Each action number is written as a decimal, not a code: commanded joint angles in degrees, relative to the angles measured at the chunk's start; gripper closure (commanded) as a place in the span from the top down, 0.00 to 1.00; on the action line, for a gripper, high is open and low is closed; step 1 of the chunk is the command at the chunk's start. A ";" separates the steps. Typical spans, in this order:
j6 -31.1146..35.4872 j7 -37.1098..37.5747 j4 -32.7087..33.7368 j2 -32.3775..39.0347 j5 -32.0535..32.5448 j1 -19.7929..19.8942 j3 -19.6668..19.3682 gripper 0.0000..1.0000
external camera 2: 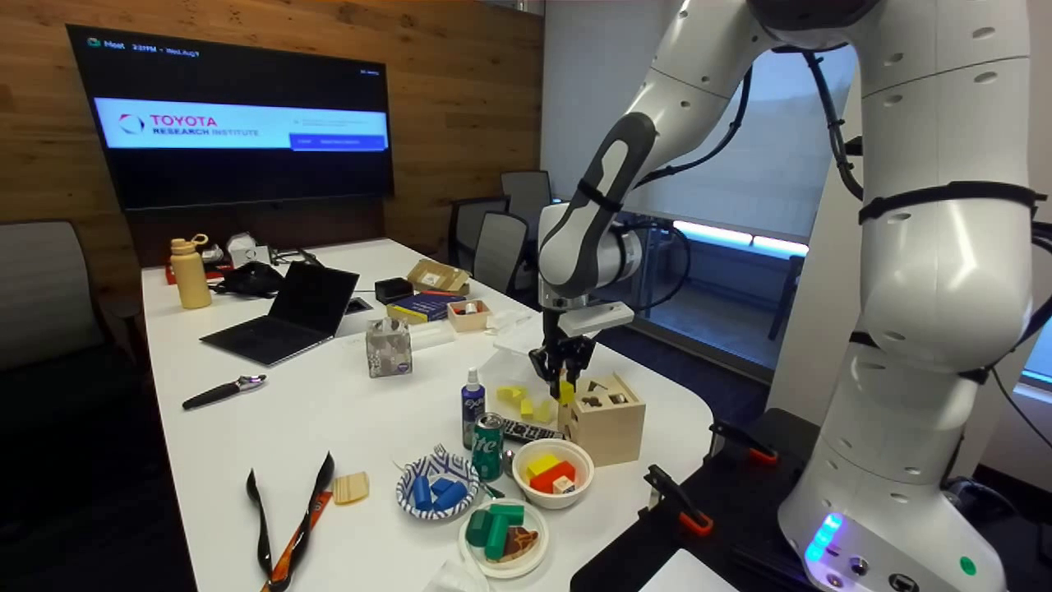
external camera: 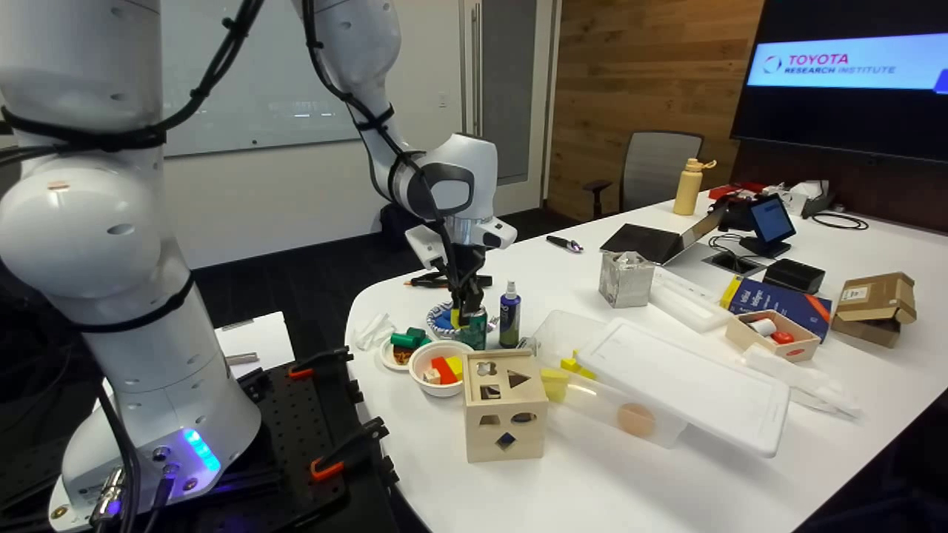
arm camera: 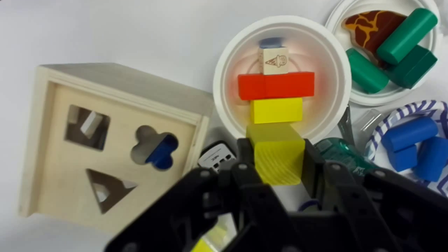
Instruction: Put one blue block and one yellow block in the wooden toy box.
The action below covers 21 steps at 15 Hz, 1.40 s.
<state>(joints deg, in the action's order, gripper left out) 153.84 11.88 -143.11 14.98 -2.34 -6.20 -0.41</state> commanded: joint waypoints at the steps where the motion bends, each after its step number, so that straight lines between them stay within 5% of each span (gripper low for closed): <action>1: 1.43 3.68 -5.44 -7.04 3.76 1.04 -3.61 0.11; 8: 10.54 1.51 -9.70 -4.80 2.86 7.30 -6.94 0.11; 14: 20.26 -3.06 -12.61 -0.79 -4.22 11.95 -4.29 0.11; 21: 24.33 -3.52 -11.94 2.85 -6.67 14.95 -0.90 0.11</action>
<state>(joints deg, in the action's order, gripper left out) 176.08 10.12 -154.99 17.02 -7.42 7.36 -2.75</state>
